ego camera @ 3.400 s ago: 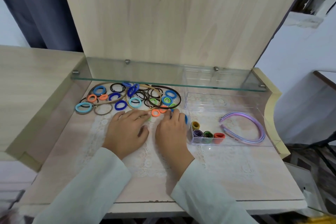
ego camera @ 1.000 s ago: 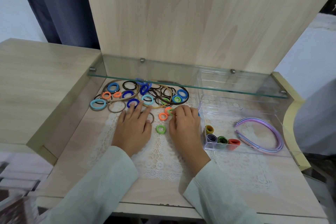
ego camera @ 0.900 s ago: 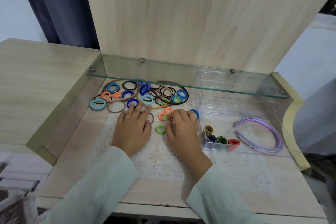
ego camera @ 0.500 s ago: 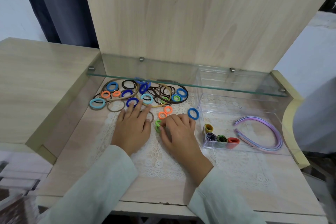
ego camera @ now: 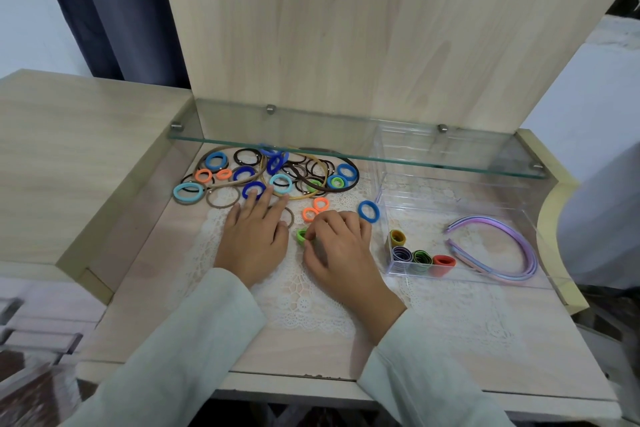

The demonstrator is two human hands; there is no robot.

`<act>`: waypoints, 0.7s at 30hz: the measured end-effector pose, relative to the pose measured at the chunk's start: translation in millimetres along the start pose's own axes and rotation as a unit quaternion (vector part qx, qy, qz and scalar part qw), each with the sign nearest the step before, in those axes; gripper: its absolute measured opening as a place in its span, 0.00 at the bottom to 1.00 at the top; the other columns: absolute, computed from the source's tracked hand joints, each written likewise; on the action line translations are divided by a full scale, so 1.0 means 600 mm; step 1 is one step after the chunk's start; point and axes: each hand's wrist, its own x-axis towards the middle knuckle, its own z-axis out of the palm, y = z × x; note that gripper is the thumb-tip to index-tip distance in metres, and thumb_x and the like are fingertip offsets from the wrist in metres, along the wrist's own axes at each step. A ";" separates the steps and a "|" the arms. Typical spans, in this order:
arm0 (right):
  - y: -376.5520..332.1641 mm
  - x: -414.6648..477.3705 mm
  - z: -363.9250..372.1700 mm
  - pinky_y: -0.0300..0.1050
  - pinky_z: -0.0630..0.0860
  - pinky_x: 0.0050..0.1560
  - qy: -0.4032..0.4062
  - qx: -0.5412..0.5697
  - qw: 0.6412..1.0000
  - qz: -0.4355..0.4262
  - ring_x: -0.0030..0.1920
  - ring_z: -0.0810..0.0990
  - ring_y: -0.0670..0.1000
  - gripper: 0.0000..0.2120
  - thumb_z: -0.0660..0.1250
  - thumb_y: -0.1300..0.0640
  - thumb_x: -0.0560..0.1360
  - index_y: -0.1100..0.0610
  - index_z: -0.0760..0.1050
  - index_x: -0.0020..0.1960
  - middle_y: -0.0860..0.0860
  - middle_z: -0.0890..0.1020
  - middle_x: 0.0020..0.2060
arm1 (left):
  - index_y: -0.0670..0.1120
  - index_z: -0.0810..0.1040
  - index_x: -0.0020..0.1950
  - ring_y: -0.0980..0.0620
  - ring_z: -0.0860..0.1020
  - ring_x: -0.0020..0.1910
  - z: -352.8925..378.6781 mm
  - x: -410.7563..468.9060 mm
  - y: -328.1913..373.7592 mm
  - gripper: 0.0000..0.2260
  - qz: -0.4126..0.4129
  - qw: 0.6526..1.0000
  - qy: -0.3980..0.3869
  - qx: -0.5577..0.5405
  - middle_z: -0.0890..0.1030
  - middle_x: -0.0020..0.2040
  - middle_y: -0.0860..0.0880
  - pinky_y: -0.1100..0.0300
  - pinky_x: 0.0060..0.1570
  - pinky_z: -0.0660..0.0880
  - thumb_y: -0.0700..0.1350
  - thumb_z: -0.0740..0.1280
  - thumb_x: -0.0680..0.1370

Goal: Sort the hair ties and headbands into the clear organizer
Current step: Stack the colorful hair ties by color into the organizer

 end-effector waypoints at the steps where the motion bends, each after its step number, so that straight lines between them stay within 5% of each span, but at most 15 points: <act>1: 0.000 0.000 0.000 0.49 0.63 0.54 -0.002 -0.001 1.000 0.001 0.53 0.70 0.51 0.07 0.62 0.50 0.75 0.52 0.74 0.47 0.45 0.75 0.48 | 0.57 0.54 0.80 0.50 0.45 0.80 0.000 0.000 0.000 0.24 0.000 1.000 -0.002 -0.002 0.50 0.81 0.52 0.50 0.76 0.43 0.50 0.51 0.83; 14: 0.011 0.022 0.002 0.49 0.66 0.56 0.050 0.057 0.993 0.095 0.56 0.67 0.49 0.13 0.59 0.50 0.74 0.52 0.76 0.55 0.47 0.75 0.54 | 0.60 0.66 0.74 0.53 0.50 0.79 -0.016 0.017 -0.012 0.20 -0.020 0.994 -0.016 -0.106 0.56 0.80 0.54 0.50 0.75 0.46 0.48 0.55 0.82; 21: 0.027 0.079 0.030 0.53 0.65 0.61 0.033 -0.048 0.986 0.155 0.64 0.69 0.56 0.26 0.50 0.48 0.75 0.58 0.71 0.68 0.52 0.73 0.65 | 0.53 0.78 0.64 0.53 0.70 0.69 -0.004 0.053 0.008 0.21 0.064 0.992 0.111 -0.007 0.76 0.67 0.54 0.48 0.70 0.57 0.51 0.53 0.76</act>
